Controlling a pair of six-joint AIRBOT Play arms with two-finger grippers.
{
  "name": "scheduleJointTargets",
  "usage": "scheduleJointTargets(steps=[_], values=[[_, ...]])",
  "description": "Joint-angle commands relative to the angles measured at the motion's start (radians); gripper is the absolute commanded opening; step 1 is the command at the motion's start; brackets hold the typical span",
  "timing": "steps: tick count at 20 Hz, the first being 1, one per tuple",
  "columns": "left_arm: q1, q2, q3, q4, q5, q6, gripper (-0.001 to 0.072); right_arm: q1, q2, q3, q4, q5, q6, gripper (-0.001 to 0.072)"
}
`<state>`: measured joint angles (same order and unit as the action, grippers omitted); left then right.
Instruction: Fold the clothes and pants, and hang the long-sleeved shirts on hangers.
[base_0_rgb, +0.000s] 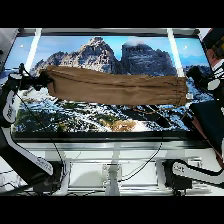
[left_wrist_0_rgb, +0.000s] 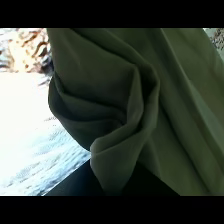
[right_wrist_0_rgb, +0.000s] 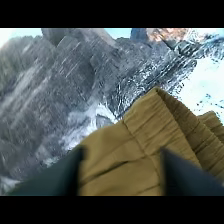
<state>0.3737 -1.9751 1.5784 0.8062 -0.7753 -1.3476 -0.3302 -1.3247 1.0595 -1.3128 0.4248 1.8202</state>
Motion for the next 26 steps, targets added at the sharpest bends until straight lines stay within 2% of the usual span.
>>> scheduleJointTargets(steps=[1, 2, 3, 6, 9, 12, 15, 20, 22, 26], values=[[-0.010, 0.043, 0.032, -0.025, 0.040, 0.052, 0.0027, 0.001, 0.066, 0.004, 0.005, 0.054, -0.116, 0.0241], [-0.010, 0.078, 0.042, -0.026, 0.031, 0.100, 0.0027, 0.002, 0.096, 0.016, 0.009, 0.075, -0.137, 0.0084], [-0.010, 0.117, 0.050, -0.026, 0.020, 0.135, 0.0027, 0.008, 0.121, 0.032, 0.011, 0.092, -0.142, 0.0030], [-0.013, 0.268, 0.061, -0.025, -0.024, 0.145, 0.0027, 0.076, 0.159, 0.124, 0.010, 0.148, -0.200, 0.0028], [-0.017, 0.386, 0.061, -0.022, -0.117, 0.144, 0.0027, 0.183, 0.117, 0.235, 0.002, 0.199, -0.200, 0.0026], [-0.019, 0.458, 0.061, -0.023, -0.266, 0.144, 0.0027, 0.318, 0.002, 0.334, 0.020, 0.277, -0.199, 0.0026], [-0.019, 0.507, 0.061, -0.023, -0.344, 0.145, 0.0027, 0.484, -0.144, 0.405, 0.119, 0.298, -0.199, 0.0026], [-0.018, 0.605, 0.061, -0.076, -0.359, 0.156, 0.0027, 0.767, -0.380, 0.577, 0.182, 0.313, -0.199, 0.0024], [-0.019, 0.636, 0.061, -0.134, -0.360, 0.202, 0.0028, 0.858, -0.477, 0.657, 0.193, 0.328, -0.197, 0.0024], [-0.019, 0.653, 0.060, -0.165, -0.363, 0.203, 0.0027, 0.990, -0.626, 0.776, 0.362, 0.288, -0.180, 0.0024]])
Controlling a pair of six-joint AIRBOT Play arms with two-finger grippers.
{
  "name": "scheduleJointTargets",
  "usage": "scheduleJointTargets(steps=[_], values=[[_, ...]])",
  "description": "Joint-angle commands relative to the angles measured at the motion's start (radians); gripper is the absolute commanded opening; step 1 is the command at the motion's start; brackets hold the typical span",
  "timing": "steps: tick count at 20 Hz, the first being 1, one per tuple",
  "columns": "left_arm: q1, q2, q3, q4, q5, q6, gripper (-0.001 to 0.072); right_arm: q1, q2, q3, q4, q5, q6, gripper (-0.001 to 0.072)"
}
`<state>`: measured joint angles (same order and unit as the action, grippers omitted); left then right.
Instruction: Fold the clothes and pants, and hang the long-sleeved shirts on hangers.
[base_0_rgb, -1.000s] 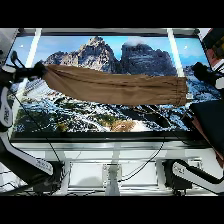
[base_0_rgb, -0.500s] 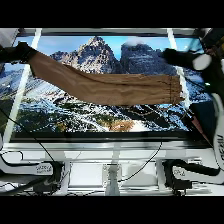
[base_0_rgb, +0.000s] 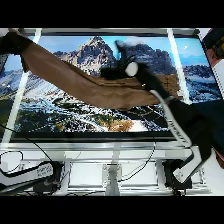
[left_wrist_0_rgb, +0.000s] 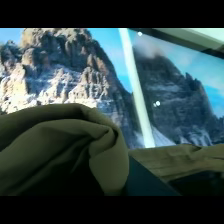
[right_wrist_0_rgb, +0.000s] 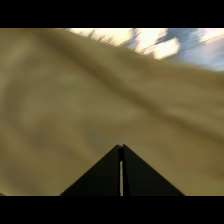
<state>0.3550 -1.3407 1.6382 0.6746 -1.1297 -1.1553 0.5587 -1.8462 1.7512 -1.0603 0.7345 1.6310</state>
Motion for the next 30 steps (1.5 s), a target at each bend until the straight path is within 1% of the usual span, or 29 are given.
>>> scheduleJointTargets(steps=[1, 5, 8, 10, 12, 16, 18, 19, 21, 23, 25, 26, 27, 28, 29, 30], values=[[0.000, 0.019, -0.002, -0.034, -0.009, 0.011, 0.0027, 0.135, -0.132, 0.112, 0.129, -0.040, 0.009, 0.0024], [0.000, 0.019, -0.002, -0.033, -0.015, 0.011, 0.0027, 0.229, -0.230, 0.218, 0.140, -0.120, 0.010, 0.0024], [0.000, 0.013, -0.008, -0.033, -0.017, 0.011, 0.0028, 0.223, -0.241, 0.237, 0.123, -0.114, 0.010, 0.0025], [-0.011, 0.005, -0.027, -0.032, -0.021, 0.011, 0.0028, 0.186, -0.237, 0.241, 0.109, -0.051, 0.009, 0.0026], [-0.044, -0.013, -0.051, -0.032, -0.020, 0.013, 0.0028, 0.133, -0.221, 0.245, 0.070, 0.058, 0.008, 0.0026], [-0.186, -0.103, -0.054, -0.034, -0.012, 0.070, 0.0028, 0.016, -0.159, 0.246, -0.056, 0.272, -0.004, 0.0026], [-0.286, -0.152, -0.054, -0.052, 0.043, 0.072, 0.0028, -0.036, -0.108, 0.246, -0.093, 0.367, -0.052, 0.0027], [-0.341, -0.177, -0.054, -0.056, 0.094, 0.072, 0.0028, -0.062, -0.078, 0.246, -0.099, 0.420, -0.084, 0.0027], [-0.446, -0.229, -0.054, -0.055, 0.178, 0.072, 0.0028, -0.112, -0.015, 0.246, -0.106, 0.510, -0.107, 0.0028], [-0.539, -0.287, -0.054, -0.056, 0.220, 0.071, 0.0028, -0.160, 0.048, 0.246, -0.107, 0.552, -0.107, 0.0028], [-0.617, -0.345, -0.054, -0.055, 0.222, 0.071, 0.0028, -0.195, 0.109, 0.246, -0.107, 0.558, -0.107, 0.0028], [-0.650, -0.373, -0.054, -0.055, 0.221, 0.071, 0.0043, -0.209, 0.137, 0.246, -0.107, 0.557, -0.107, 0.0028], [-0.674, -0.393, -0.054, -0.055, 0.216, 0.071, 0.0211, -0.219, 0.158, 0.246, -0.107, 0.555, -0.107, 0.0028], [-0.693, -0.405, -0.054, -0.056, 0.205, 0.071, 0.0583, -0.229, 0.175, 0.246, -0.109, 0.555, -0.107, 0.0029], [-0.703, -0.408, -0.054, -0.055, 0.191, 0.072, 0.0685, -0.235, 0.188, 0.246, -0.113, 0.555, -0.107, 0.0029], [-0.704, -0.406, -0.053, -0.056, 0.173, 0.072, 0.0696, -0.238, 0.196, 0.246, -0.130, 0.555, -0.107, 0.0028]])
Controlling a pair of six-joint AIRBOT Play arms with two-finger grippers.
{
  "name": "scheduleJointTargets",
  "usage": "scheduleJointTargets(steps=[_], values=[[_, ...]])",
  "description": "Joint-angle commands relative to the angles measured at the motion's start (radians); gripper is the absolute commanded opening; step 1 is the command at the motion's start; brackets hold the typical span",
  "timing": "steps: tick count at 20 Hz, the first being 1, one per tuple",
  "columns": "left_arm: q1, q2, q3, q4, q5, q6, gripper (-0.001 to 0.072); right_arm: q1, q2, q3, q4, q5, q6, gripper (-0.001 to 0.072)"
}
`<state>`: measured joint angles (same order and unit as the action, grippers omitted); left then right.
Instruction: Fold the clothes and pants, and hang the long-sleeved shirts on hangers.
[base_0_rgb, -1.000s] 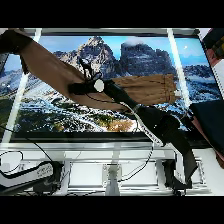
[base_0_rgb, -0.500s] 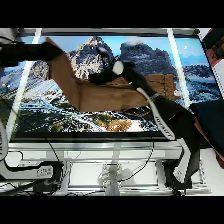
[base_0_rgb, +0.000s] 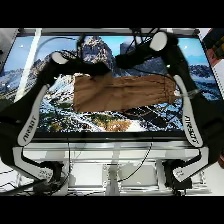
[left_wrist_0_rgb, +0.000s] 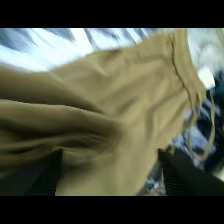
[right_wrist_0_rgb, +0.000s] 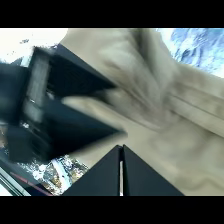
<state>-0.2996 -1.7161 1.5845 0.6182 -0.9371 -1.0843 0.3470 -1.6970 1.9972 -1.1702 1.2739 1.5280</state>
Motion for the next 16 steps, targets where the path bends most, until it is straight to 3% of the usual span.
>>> scheduleJointTargets(steps=[1, 8, 10, 14, 16], values=[[-0.046, -0.024, 0.002, 0.002, -0.035, 0.001, 0.0695, -0.029, 0.049, 0.000, -0.029, 0.016, -0.004, 0.0029], [0.248, 0.039, 0.002, 0.128, -0.298, -0.014, 0.0689, -0.031, 0.045, 0.000, -0.101, 0.016, -0.007, 0.0029], [0.354, 0.038, 0.000, 0.167, -0.363, -0.028, 0.0615, -0.031, 0.042, -0.004, -0.111, 0.012, -0.030, 0.0028], [0.502, 0.037, -0.113, 0.186, -0.348, -0.025, 0.0616, -0.031, 0.041, -0.010, -0.117, 0.007, -0.030, 0.0029], [0.522, 0.032, -0.193, 0.185, -0.311, 0.030, 0.0617, -0.031, 0.041, -0.010, -0.117, -0.002, -0.031, 0.0029]])
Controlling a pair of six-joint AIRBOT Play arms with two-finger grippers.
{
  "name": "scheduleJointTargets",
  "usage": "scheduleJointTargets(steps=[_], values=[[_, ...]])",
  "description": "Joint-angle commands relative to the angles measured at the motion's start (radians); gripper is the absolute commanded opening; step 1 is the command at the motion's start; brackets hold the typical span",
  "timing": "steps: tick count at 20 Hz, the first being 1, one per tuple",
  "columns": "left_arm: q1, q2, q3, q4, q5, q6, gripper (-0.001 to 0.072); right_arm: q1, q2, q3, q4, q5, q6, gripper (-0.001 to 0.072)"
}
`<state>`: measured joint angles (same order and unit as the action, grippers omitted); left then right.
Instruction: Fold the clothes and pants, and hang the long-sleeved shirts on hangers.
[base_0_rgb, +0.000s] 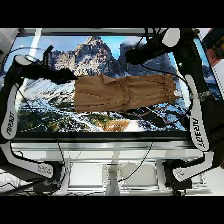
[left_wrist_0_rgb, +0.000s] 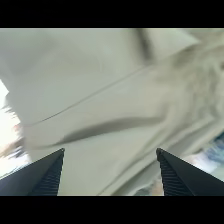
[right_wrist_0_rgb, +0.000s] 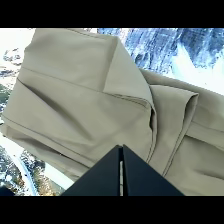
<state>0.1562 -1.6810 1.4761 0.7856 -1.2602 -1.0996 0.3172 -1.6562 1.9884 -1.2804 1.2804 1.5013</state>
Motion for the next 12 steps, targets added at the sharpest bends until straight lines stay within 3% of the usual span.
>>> scheduleJointTargets(steps=[1, 9, 10, 12], values=[[0.065, -0.011, -0.114, 0.017, 0.028, 0.074, 0.0616, -0.001, 0.000, -0.001, -0.007, -0.008, -0.004, 0.0029], [-0.039, -0.160, -0.147, -0.001, 0.139, 0.090, 0.0614, 0.000, 0.000, -0.001, -0.004, -0.008, -0.003, 0.0028], [-0.053, -0.169, -0.147, -0.022, 0.141, 0.091, 0.0578, 0.000, 0.000, -0.001, -0.001, -0.008, -0.003, 0.0029], [-0.083, -0.174, -0.147, -0.055, 0.168, 0.091, 0.0369, 0.002, 0.000, -0.001, 0.005, -0.008, -0.003, 0.0029]])
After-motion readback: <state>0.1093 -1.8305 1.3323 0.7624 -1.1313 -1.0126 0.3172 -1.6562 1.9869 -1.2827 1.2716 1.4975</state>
